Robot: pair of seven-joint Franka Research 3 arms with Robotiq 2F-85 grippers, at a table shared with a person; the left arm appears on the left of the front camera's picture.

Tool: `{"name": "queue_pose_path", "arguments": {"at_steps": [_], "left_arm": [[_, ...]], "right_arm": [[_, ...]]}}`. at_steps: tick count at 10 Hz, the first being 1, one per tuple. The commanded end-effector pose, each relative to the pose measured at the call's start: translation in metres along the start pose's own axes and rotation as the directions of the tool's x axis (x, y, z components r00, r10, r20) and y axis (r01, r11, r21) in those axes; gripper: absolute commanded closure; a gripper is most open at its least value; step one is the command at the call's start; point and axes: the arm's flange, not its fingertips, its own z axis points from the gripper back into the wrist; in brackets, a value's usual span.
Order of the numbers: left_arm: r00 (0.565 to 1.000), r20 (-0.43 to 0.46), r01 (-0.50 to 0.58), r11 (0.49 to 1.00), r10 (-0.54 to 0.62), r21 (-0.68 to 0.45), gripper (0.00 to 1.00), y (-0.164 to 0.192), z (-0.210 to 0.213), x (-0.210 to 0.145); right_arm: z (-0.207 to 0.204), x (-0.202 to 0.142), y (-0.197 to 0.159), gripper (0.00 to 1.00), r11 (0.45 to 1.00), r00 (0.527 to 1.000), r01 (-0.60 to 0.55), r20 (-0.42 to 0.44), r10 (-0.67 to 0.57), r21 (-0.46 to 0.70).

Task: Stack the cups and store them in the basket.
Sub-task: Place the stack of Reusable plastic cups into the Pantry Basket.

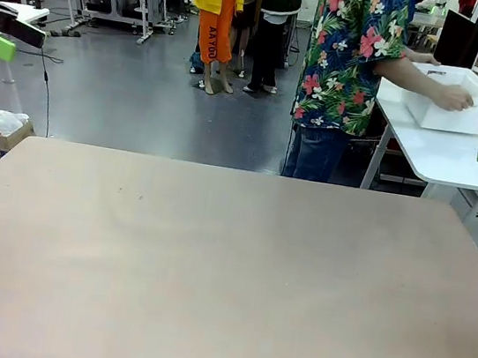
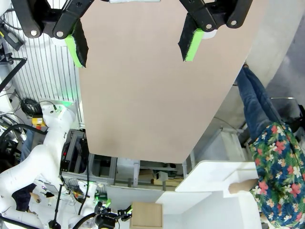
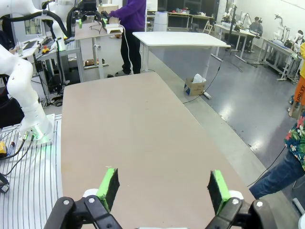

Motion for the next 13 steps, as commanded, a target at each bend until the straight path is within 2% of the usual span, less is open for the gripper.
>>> {"name": "queue_pose_path", "arguments": {"at_steps": [1, 13], "left_arm": [[1.000, 0.024, -0.005, 1.000, 0.005, -0.003, 0.00, 0.0012, 0.0002, 0.0049], [1.000, 0.024, -0.005, 1.000, 0.005, -0.003, 0.00, 0.0012, 0.0002, 0.0049]], "right_arm": [[-0.0023, 0.0007, -0.0020, 0.00, 1.000, 0.999, -0.018, 0.030, 0.018, -0.006], [-0.0023, 0.0007, -0.0020, 0.00, 1.000, 0.999, -0.018, 0.030, 0.018, -0.006]]}}
